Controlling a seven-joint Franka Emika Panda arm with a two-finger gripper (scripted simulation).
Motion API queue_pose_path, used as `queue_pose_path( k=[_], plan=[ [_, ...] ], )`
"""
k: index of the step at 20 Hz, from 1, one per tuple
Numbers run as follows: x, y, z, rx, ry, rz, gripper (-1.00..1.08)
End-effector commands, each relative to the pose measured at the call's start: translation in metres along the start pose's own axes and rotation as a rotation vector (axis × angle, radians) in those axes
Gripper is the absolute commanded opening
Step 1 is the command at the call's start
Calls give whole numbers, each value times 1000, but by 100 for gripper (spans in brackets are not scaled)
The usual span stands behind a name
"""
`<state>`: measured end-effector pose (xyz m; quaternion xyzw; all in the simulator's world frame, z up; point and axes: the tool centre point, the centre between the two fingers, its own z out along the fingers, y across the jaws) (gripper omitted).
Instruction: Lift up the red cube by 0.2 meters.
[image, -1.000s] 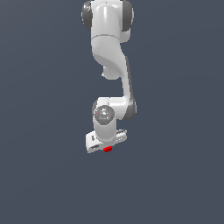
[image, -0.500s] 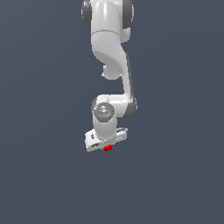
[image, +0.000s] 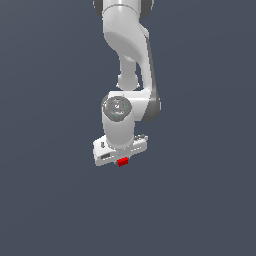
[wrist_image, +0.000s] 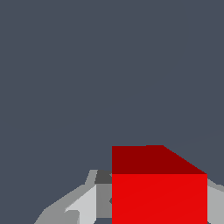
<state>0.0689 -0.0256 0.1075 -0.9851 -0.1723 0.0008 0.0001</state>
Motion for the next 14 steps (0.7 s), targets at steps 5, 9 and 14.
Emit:
queue_pose_path(
  k=[5,9,14],
  plan=[
    [0,-1,-67,-1,1,-1,-100],
    [0,0,-98,-1,1,-1,-100],
    [1,0,-120,-1,1,-1,-100]
  ],
)
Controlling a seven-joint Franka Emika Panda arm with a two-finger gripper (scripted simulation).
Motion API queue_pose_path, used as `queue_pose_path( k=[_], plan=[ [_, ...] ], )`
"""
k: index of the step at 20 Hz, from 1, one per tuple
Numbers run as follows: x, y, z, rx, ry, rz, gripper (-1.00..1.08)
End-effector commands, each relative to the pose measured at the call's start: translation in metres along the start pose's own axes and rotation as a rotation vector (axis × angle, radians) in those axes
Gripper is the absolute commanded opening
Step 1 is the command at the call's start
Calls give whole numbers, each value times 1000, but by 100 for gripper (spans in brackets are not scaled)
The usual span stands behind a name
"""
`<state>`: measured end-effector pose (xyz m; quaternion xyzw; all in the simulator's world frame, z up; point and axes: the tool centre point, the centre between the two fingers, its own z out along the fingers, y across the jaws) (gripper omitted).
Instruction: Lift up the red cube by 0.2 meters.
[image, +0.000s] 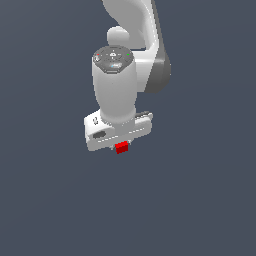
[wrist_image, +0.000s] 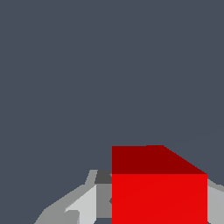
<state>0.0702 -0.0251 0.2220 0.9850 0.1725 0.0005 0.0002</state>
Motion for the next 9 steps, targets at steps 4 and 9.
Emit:
queue_pose_path(
  k=[4,9],
  plan=[
    [1,0,-12,0,-1,0,-100],
    [1,1,-8,0,-1,0,-100]
  ],
)
